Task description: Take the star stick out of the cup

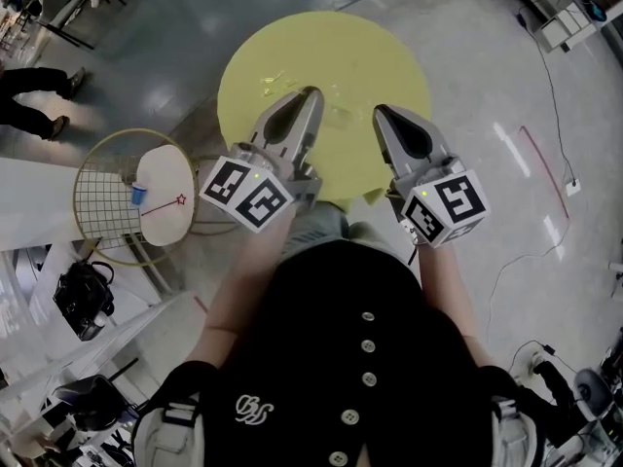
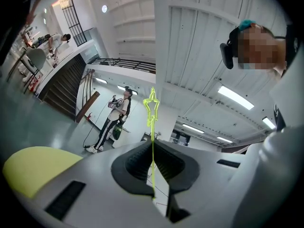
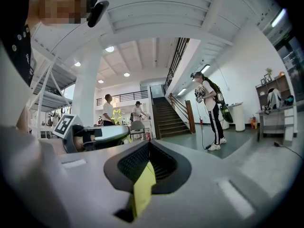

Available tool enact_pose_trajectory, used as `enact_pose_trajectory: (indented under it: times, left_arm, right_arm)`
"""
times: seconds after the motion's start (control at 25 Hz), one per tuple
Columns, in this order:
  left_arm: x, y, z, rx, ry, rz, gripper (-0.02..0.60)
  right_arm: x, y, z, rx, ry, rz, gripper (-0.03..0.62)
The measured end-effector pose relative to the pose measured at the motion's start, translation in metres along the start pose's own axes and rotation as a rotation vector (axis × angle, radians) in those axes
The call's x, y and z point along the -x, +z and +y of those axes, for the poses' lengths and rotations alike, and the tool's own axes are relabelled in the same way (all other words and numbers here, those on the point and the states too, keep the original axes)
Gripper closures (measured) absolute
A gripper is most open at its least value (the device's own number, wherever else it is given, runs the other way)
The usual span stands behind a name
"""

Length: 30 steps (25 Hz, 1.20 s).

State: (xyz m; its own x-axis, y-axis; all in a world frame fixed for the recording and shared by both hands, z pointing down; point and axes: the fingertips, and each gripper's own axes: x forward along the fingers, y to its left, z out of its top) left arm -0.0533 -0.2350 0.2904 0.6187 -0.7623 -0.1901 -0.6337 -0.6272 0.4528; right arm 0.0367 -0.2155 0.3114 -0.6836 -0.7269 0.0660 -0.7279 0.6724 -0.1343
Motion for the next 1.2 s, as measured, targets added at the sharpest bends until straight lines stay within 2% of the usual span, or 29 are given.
enact_pose_trajectory:
  times: [1.2]
  left_arm:
    - [0.001,-0.007,0.004,0.026,0.005,0.015,0.563]
  right_arm:
    - [-0.002,-0.013,0.008,-0.002,-0.003,0.03,0.589]
